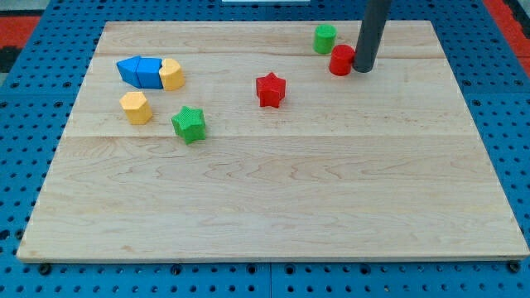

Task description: Slide the blue triangle to the top of the blue cube

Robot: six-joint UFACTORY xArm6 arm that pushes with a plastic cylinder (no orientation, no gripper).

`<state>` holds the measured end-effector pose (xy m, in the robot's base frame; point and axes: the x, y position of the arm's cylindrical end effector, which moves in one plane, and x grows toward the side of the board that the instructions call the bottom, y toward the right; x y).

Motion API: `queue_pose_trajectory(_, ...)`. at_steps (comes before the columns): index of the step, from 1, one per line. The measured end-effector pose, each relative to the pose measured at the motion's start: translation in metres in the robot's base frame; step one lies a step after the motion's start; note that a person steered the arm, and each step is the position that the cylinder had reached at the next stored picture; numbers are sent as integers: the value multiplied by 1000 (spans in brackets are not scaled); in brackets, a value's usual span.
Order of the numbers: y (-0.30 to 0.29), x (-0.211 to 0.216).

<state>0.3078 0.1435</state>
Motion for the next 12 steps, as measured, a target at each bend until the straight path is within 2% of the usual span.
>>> queue_pose_trajectory(1, -21, 0)
queue_pose_trajectory(3, -23, 6)
queue_pose_trajectory(4, -31, 65)
queue_pose_trajectory(5, -78, 117)
queue_pose_trajectory(8, -325, 175)
queue_pose_trajectory(9, -414, 158)
queue_pose_trajectory(10, -448, 136)
queue_pose_trajectory(11, -431, 100)
queue_pose_trajectory(12, -381, 64)
